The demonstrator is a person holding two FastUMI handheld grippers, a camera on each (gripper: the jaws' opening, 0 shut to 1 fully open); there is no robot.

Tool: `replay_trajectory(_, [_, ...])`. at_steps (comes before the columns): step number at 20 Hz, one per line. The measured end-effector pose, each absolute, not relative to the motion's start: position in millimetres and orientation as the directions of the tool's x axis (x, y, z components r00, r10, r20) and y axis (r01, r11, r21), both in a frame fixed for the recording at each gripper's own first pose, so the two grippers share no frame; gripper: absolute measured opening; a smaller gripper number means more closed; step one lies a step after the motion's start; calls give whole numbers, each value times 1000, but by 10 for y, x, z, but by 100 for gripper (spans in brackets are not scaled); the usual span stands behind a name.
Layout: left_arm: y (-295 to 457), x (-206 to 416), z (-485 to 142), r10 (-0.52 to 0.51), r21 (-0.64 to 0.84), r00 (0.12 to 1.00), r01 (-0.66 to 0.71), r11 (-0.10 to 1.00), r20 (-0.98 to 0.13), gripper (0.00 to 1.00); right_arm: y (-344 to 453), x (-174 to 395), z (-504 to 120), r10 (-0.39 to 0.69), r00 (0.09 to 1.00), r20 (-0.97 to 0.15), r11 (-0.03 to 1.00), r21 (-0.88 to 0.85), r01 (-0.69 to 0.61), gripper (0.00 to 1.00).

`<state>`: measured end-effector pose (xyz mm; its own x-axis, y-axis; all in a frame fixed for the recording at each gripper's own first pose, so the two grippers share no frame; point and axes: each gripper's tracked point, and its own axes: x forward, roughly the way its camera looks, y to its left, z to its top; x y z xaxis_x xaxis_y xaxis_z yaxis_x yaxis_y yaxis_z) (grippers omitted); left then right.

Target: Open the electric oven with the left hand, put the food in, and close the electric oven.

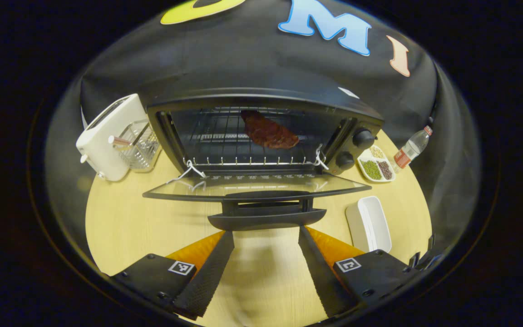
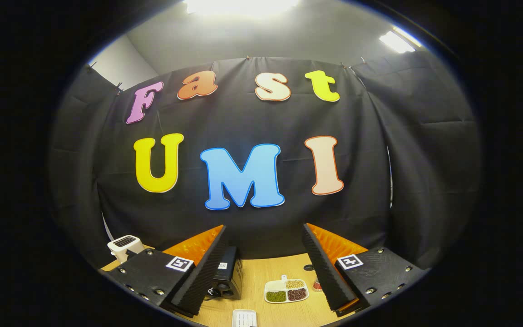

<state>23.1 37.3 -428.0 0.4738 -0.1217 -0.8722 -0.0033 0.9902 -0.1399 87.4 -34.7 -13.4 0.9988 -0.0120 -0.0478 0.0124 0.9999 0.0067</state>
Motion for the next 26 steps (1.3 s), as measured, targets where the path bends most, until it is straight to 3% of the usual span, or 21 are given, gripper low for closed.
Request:
replay_trajectory(3, [385, 342, -4231, -115, -130, 499, 5, 992, -859, 100, -347, 879, -134, -12, 999, -46, 1000, 2, 12, 99])
replay_trajectory(7, [394, 518, -4158, -110, -141, 546, -15, 990, -830, 97, -381, 878, -116, -18, 999, -43, 1000, -7, 18, 99])
replay_trajectory(11, [482, 794, -3833, -93, -118, 642, 5, 993, -761, 100, -407, 877, -165, -22, 998, -56, 1000, 7, 22, 99])
replay_trajectory(12, [494, 845, -3703, -87, -115, 674, 3, 993, -733, 97, -407, 883, -169, -21, 998, -59, 1000, 5, 21, 99])
replay_trajectory(19, [504, 1010, -2063, -84, -99, 921, 50, 994, -380, 98, -281, 894, -158, -2, 998, -58, 1000, -15, 1, 99])
replay_trajectory(22, [597, 873, -1250, -70, -96, 968, 48, 994, -242, 100, -137, 824, -80, 2, 999, -49, 1000, -14, -2, 99])
replay_trajectory(23, [634, 811, -971, -69, -96, 979, 51, 994, -192, 92, -56, 758, -57, 0, 999, -45, 1000, -14, -1, 99])
replay_trajectory(24, [644, 739, -683, -76, -96, 988, 63, 993, -138, 91, -22, 722, -3, -4, 999, -37, 1000, -17, 3, 99])
replay_trajectory(25, [666, 677, -429, -84, -89, 992, 77, 993, -88, 100, 14, 676, 60, -14, 999, -32, 1000, -21, 14, 99])
replay_trajectory(26, [721, 600, -234, -85, -80, 995, 80, 994, -56, 97, 46, 608, 132, -25, 999, -24, 999, -28, 24, 99])
